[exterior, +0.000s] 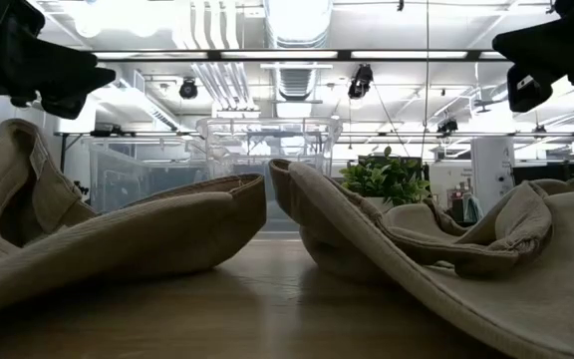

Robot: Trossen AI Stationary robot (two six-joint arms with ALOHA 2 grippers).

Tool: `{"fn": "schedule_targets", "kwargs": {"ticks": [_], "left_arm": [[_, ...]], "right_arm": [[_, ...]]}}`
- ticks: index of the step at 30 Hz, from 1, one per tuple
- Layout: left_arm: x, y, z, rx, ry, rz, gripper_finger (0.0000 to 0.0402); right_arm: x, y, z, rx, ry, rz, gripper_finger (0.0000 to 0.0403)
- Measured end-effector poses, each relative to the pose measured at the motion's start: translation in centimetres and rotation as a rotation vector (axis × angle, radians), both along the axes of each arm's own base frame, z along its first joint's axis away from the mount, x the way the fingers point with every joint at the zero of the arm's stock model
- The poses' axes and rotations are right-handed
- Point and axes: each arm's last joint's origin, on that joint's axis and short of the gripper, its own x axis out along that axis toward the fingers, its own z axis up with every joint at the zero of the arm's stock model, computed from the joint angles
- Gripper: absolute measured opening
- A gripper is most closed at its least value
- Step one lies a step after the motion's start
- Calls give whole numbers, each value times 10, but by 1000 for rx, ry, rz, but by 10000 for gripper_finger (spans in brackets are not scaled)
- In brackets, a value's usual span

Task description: Pick & Place hat

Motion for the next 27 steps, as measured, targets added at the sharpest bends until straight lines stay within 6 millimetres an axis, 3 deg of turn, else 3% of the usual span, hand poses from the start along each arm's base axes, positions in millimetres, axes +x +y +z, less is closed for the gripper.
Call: {"fn": "schedule_targets", "kwargs": {"ticks": [27], "left_arm": [[0,0,0,0,0,0,165]], "right_arm": [[0,0,0,-20,0,-2,8]]}}
